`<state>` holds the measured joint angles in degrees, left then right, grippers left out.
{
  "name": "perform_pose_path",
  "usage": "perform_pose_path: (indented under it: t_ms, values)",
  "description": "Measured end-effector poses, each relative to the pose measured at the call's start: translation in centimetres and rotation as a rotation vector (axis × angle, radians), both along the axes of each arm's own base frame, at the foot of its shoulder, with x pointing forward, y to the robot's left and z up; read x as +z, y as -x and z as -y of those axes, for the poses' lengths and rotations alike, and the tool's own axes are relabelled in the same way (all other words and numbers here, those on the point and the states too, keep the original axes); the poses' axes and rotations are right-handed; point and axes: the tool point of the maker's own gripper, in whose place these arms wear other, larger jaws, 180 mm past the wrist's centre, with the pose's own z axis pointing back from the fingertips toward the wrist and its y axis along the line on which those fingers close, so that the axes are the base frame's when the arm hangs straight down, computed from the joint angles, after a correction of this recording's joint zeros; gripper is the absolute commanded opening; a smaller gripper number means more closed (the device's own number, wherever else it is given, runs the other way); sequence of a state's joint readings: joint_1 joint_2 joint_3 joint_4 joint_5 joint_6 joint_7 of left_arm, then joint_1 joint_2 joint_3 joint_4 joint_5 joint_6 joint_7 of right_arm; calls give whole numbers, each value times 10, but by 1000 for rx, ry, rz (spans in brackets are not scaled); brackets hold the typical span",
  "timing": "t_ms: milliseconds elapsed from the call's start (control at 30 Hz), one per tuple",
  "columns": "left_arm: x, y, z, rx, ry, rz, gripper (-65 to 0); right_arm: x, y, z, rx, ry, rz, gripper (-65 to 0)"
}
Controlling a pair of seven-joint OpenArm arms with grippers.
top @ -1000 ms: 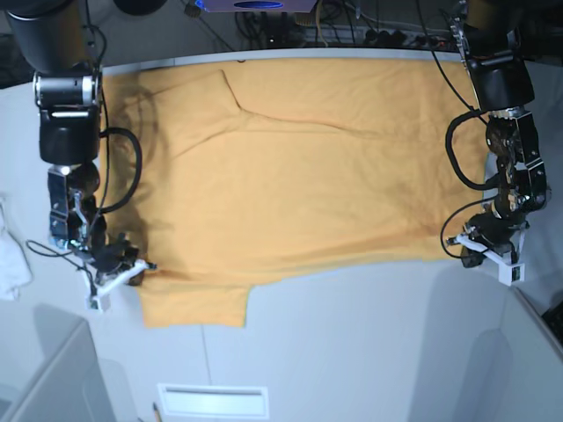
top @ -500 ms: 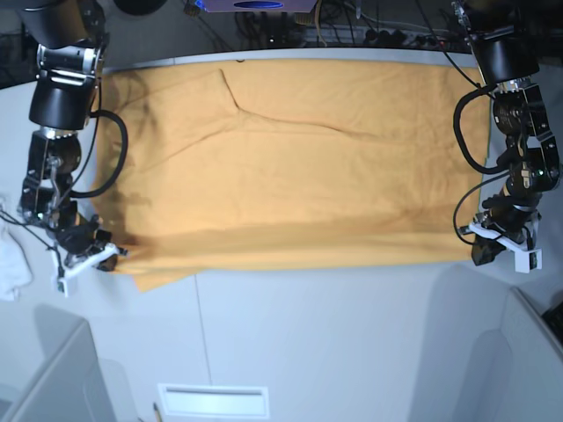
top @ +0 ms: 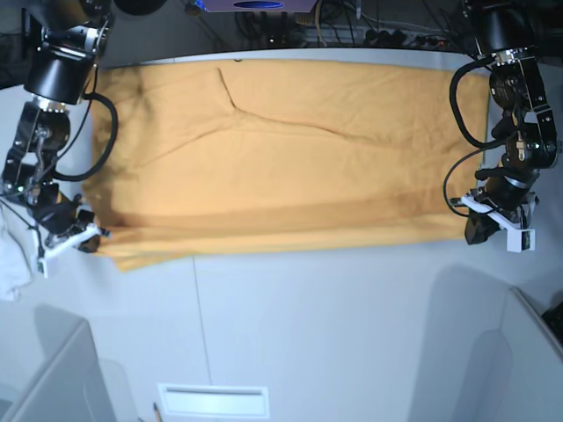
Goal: Fold the T-shirt properly
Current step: 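Lift the hem and fold it over onto the collar edge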
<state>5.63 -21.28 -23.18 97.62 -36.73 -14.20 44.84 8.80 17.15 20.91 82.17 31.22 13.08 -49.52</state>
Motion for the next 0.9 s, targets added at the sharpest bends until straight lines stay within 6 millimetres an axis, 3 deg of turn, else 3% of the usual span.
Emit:
perform_pose_path:
  t_ms: [167, 400, 567, 667, 833, 900]
  values:
    - [9, 3, 8, -27, -19, 9, -650, 2, 14, 3, -39, -36, -15, -650]
    - [0, 18, 10, -37, -30, -31, -650, 4, 47, 6, -62, -17, -29, -650]
    - [14, 20, 19, -68, -52, 3, -650, 13, 51, 6, -64, -13, -28, -650]
    - [5, 29, 20, -76, -54, -41, -650, 13, 64, 12, -102, -24, -48, -650]
    - [8, 54, -8, -2, -86, -56, -650, 15, 83, 10, -99, -3, -62, -650]
    - [15, 62, -9, -3, -102, -44, -650, 17, 91, 3, -94, 0, -51, -650]
